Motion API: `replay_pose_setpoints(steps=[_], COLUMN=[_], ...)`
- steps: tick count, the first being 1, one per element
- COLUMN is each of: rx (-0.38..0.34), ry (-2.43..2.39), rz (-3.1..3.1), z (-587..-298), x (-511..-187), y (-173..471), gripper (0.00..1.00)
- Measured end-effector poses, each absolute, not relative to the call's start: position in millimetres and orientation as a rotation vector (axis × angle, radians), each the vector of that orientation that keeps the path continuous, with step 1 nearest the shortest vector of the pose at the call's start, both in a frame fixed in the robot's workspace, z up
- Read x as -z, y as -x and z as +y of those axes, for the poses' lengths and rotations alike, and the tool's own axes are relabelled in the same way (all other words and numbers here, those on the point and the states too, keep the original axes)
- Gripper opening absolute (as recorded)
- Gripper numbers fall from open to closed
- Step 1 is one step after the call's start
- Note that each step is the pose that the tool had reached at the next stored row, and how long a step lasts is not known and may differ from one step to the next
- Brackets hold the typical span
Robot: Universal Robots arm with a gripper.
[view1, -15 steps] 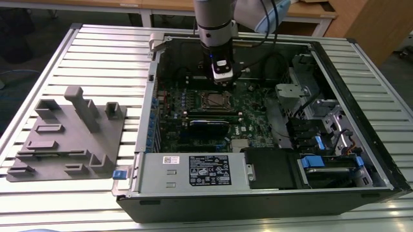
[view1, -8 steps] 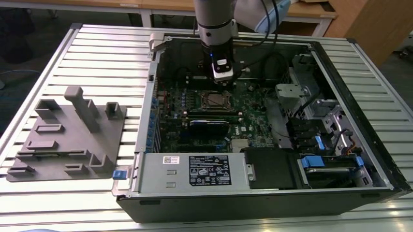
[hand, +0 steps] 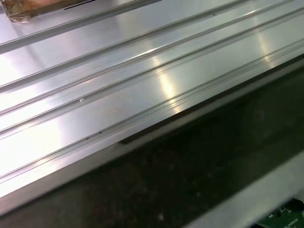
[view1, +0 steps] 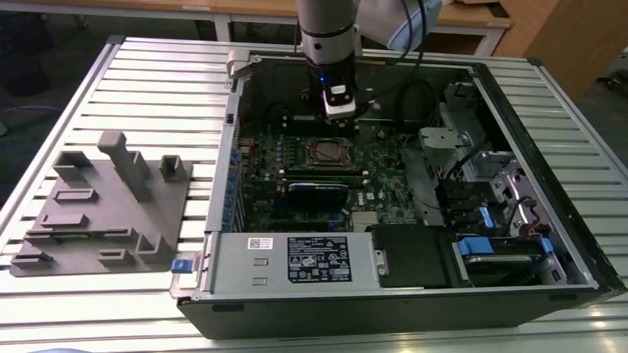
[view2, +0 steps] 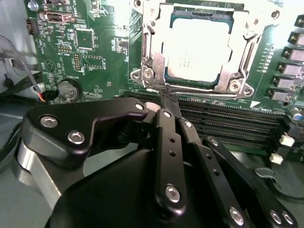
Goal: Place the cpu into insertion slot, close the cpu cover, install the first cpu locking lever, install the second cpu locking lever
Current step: 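Install the first cpu locking lever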
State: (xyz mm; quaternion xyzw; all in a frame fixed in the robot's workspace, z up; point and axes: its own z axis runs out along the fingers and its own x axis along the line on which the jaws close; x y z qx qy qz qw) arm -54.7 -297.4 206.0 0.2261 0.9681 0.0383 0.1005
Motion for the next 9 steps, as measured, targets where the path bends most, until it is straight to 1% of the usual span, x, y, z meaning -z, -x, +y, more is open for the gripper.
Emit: replay_pose_setpoints(steps=[9], rx=[-0.111], ry=[-0.670], rz=[2.867], z=[-297.4], x=[-220.5], y=[54.6], gripper=[0.11])
